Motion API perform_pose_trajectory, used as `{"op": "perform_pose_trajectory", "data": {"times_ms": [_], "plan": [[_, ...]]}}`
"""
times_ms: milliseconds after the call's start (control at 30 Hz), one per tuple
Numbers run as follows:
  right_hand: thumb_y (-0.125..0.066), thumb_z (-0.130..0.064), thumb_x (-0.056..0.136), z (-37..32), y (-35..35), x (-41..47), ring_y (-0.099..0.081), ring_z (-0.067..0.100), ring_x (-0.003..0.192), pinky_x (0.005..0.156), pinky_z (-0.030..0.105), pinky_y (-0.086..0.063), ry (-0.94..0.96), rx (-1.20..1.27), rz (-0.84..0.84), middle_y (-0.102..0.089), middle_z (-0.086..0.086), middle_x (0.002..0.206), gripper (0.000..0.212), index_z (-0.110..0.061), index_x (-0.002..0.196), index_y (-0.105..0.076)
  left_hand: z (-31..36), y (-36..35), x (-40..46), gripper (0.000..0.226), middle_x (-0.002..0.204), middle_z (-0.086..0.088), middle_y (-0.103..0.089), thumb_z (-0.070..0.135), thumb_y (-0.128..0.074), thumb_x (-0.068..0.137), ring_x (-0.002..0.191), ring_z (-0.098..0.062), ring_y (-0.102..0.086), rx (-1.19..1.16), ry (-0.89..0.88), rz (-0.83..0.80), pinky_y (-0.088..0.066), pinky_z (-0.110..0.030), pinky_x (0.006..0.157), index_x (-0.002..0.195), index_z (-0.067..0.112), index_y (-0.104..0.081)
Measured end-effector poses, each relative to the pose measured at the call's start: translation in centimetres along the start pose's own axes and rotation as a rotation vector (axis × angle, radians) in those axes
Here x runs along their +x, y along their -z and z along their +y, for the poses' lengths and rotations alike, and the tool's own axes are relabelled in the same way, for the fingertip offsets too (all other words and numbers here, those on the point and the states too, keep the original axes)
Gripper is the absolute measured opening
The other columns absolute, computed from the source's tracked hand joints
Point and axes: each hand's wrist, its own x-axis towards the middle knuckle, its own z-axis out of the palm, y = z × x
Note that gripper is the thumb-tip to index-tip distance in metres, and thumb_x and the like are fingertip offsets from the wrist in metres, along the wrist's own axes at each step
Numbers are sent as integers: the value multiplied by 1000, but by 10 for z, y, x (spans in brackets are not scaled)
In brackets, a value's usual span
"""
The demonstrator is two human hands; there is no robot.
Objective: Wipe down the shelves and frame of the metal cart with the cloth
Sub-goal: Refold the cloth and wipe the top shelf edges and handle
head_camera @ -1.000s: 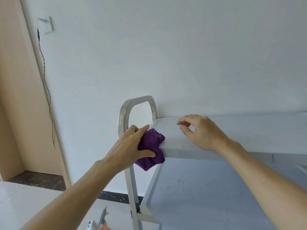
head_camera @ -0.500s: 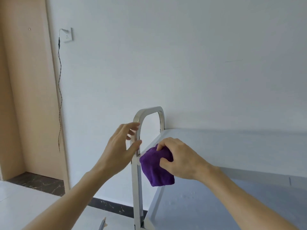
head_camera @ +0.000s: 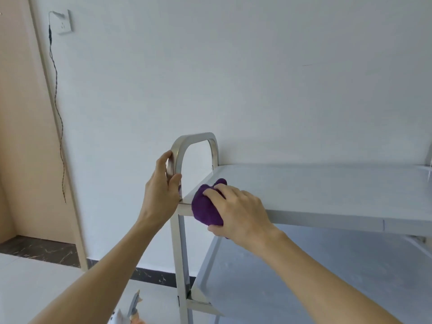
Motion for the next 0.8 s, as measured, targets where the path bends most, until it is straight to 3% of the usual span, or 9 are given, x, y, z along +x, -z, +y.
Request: {"op": "perform_pose_trajectory", "data": {"times_ms": [133, 233, 300, 400, 500, 633, 800], "plan": [[-89, -47, 55, 50, 23, -56, -68, 19, 103, 90, 40, -54, -101, -93, 163, -67, -6, 122, 77, -25, 124, -65, -2, -1, -1, 47, 63, 5, -50, 15, -45, 100, 51, -3, -51, 13, 3, -2, -42, -16, 42, 137, 41, -32], [-92, -49, 49, 72, 30, -77, -65, 24, 115, 98, 56, -48, -152, -204, 204, -69, -1, 119, 79, -18, 118, -69, 0, 0, -1, 47, 66, 9, -53, 15, -46, 99, 55, -2, -54, 17, 6, 1, -40, -15, 42, 138, 38, -33], [-90, -50, 52, 66, 30, -70, -59, 28, 125, 104, 58, -43, -135, -285, 139, -67, 5, 124, 80, -11, 117, -68, 2, 0, -2, 47, 68, 6, -54, 14, -46, 99, 56, 0, -54, 27, 7, 2, -38, -17, 44, 139, 35, -33], [-81, -49, 70, 33, 19, -38, -47, 29, 136, 113, 47, -35, -20, -287, 56, -57, 7, 139, 79, -10, 134, -55, 4, 0, -4, 46, 68, 4, -54, 14, -46, 100, 56, 1, -54, 24, 15, -5, -38, -19, 45, 139, 35, -32], [-66, -42, 87, 7, 2, -10, -43, 27, 131, 111, 41, -33, 27, -203, 9, -51, 5, 140, 66, -13, 141, -41, 4, 2, -4, 47, 75, 3, -55, 15, -45, 100, 61, -7, -56, 49, 10, -23, -40, -22, 49, 140, 35, -30], [-69, -32, 85, 25, 13, -21, -46, 23, 128, 104, 37, -40, 29, -144, 6, -52, 0, 140, 66, -17, 143, -42, 4, 3, -1, 50, 97, -3, -55, 13, -43, 100, 83, -27, -56, 75, -4, -57, -46, -35, 65, 144, 30, -26], [-77, -30, 72, 98, 49, -92, -55, 19, 121, 100, 30, -41, -108, -129, 32, -58, -5, 135, 72, -17, 138, -51, 16, -3, -3, 53, 128, -13, -41, 2, -43, 95, 112, -31, -44, 274, -54, -5, -45, -46, 82, 144, 16, -29]]}}
